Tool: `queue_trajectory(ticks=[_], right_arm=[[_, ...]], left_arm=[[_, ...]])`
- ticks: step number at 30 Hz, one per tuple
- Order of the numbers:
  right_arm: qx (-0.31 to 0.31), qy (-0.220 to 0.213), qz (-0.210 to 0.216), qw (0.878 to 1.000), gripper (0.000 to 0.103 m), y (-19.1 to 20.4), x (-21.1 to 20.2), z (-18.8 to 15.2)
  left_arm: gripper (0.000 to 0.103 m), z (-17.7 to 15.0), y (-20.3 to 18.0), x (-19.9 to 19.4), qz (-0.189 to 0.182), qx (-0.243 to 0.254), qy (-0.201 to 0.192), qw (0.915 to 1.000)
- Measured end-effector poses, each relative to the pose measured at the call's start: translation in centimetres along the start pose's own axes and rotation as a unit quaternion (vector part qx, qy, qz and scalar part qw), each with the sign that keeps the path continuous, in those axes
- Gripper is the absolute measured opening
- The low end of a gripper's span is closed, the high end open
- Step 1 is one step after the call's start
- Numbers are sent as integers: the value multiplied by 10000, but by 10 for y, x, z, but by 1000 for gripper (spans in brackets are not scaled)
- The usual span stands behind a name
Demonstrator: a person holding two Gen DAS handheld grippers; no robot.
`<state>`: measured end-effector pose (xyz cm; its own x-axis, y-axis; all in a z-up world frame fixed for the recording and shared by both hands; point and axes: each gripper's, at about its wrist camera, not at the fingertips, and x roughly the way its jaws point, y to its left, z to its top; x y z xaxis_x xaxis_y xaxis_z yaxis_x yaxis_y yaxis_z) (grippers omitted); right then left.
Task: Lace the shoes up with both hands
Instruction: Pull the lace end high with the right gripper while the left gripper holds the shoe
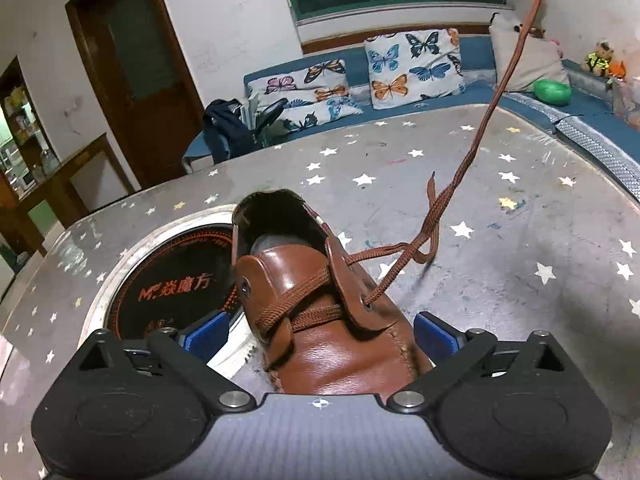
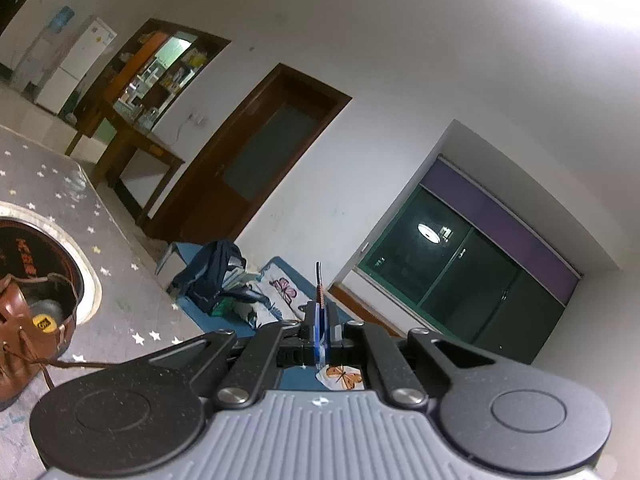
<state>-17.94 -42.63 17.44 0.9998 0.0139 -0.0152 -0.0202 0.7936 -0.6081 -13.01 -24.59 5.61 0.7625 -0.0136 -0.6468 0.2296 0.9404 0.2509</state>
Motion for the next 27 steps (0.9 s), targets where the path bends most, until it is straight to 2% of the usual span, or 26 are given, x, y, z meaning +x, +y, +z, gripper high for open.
queue_trajectory(ticks=[13,27], right_arm=[[36,-252,9,9997,1,-11,-5,4],[4,-438,13,9990,1,-6,-9,15]], left_arm=[[103,-1,-13,15,288,41,310,9991],[103,3,-20,22,416,37,411,9983]])
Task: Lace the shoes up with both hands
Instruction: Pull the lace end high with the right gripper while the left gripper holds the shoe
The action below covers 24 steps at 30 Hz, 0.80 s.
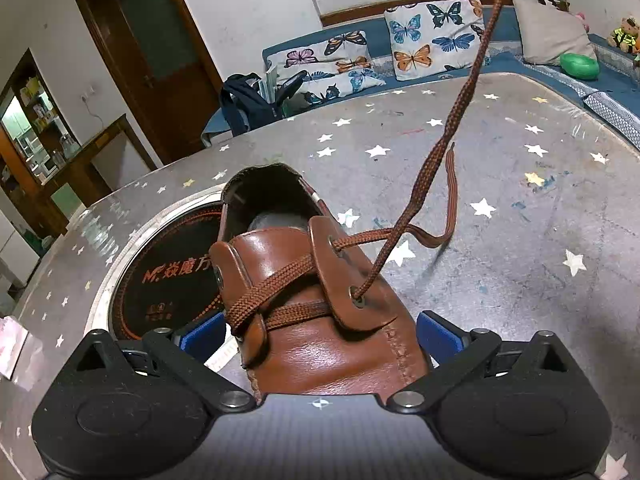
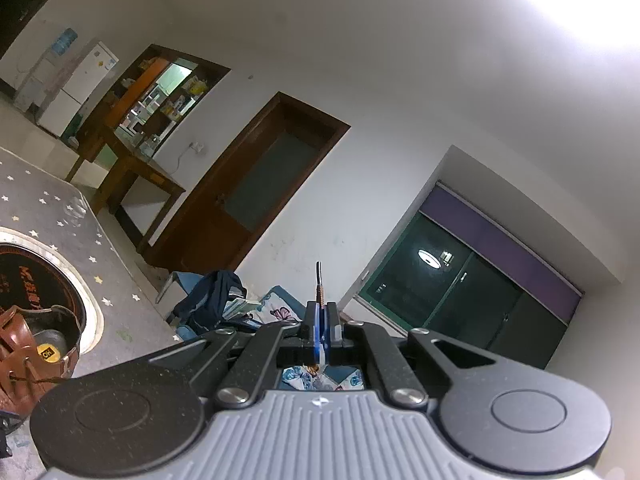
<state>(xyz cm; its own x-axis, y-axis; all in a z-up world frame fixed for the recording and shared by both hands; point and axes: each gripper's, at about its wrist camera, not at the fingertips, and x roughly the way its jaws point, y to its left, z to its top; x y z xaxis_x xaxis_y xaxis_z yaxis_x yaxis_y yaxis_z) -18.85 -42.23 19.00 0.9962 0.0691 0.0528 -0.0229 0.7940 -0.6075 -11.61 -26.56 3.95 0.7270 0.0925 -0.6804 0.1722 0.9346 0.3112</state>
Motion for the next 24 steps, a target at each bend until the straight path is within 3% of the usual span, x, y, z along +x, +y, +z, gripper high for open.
queue_trajectory(ticks=[8,13,24], right_arm=[[27,-147,18,9999,1,4,-4,9],[71,-196,37,9998,1,6,-5,14],[239,-274,182,9992,1,9,-8,24]], left_arm=[[103,-2,1,1,-46,73,-25,10000],[96,-4,6,1,-168,187,-93,9996],[86,-14,34,-3,-744,725,-196,9944]])
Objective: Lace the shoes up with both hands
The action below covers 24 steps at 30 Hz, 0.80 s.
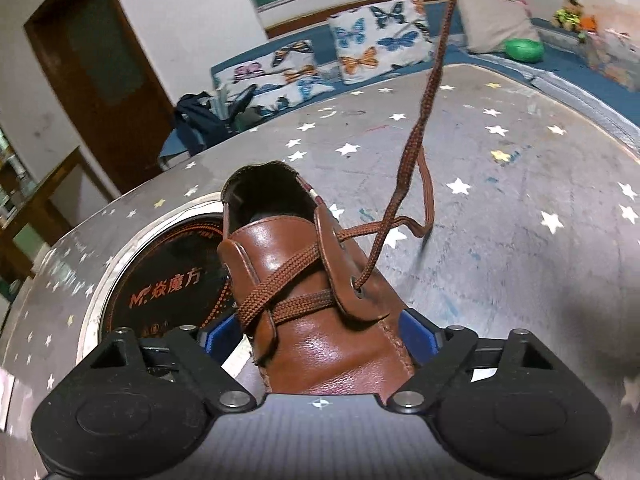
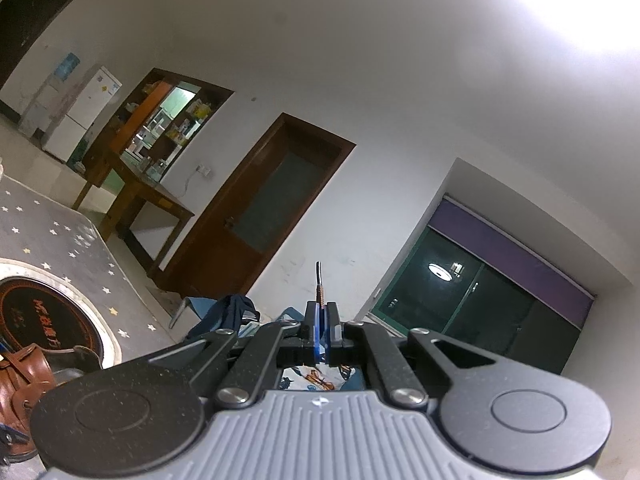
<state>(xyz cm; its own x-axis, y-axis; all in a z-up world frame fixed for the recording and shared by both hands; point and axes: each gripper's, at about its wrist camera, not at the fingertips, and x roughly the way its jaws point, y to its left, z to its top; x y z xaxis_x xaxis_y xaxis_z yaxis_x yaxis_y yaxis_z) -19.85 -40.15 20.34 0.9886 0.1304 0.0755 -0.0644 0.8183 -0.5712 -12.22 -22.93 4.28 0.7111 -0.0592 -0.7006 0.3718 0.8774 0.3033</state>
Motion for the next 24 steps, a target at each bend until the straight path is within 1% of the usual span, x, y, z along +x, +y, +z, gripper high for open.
queue_trajectory(ticks=[4,9,13,18,23,24], right_arm=[[4,12,34,10000,1,2,2,2],[-16,-12,28,10000,1,2,4,6],[-73,-22,14,10000,1,1,7,7],[-124,38,23,9999,1,3,10,6],[-199,101,59,9997,1,4,11,4],[-216,117,68,9997,1,4,11,3]], left_arm=[[88,0,7,0,-189,-106,55,9998],[91,0,11,-1,-263,-330,107,9991],[91,2,17,-3,-365,-502,141,9980],[89,2,26,-10,-497,-665,107,9965],[87,-2,41,-21,-806,-901,4,9927],[85,-3,44,-24,-864,-940,-25,9918]])
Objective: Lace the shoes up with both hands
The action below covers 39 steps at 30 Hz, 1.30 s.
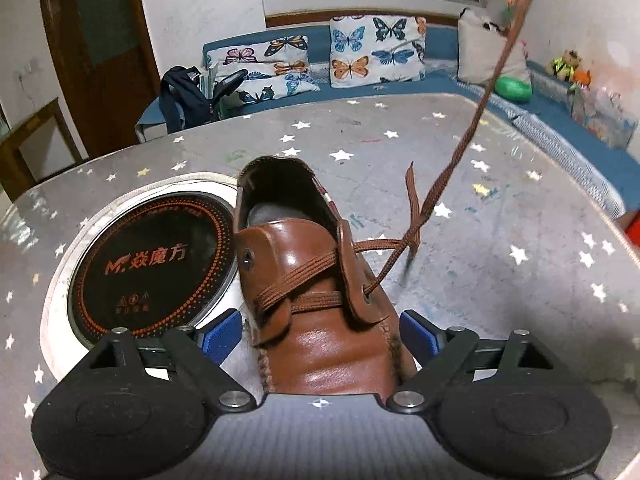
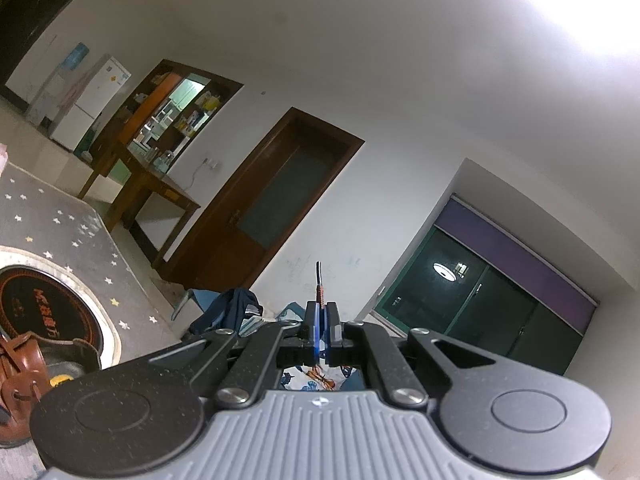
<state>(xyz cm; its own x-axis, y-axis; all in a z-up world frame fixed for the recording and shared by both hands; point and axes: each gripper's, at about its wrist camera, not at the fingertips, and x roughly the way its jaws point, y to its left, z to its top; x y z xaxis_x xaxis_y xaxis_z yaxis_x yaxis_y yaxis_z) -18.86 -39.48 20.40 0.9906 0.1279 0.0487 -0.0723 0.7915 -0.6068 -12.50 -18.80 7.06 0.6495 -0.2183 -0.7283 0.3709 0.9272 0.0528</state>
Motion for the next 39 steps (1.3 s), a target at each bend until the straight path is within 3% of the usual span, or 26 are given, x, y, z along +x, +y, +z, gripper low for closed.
queue_trajectory(ticks=[5,13,16,18,23,31,39], right_arm=[[-54,66,40,10000,1,2,1,-2],[-105,77,214,9997,1,10,5,-2],[-102,81,299,9995,1,14,5,-2],[-87,104,420,9990,1,19,5,-2],[-155,245,839,9961,1,38,6,-9],[-325,466,1748,9830,1,87,1,-22],[-528,546,2647,9613,1,132,2,-31]], left_arm=[[79,0,13,-13,-164,-184,-130,9996],[78,7,25,-17,-136,-490,-247,9984],[74,11,32,-20,-191,-734,-397,9963],[64,13,39,-21,-176,-995,-509,9936],[43,13,50,-15,-348,-1619,-628,9842],[42,6,47,-7,-124,-1792,-598,9819],[38,-6,56,-5,-371,-2049,-588,9763]])
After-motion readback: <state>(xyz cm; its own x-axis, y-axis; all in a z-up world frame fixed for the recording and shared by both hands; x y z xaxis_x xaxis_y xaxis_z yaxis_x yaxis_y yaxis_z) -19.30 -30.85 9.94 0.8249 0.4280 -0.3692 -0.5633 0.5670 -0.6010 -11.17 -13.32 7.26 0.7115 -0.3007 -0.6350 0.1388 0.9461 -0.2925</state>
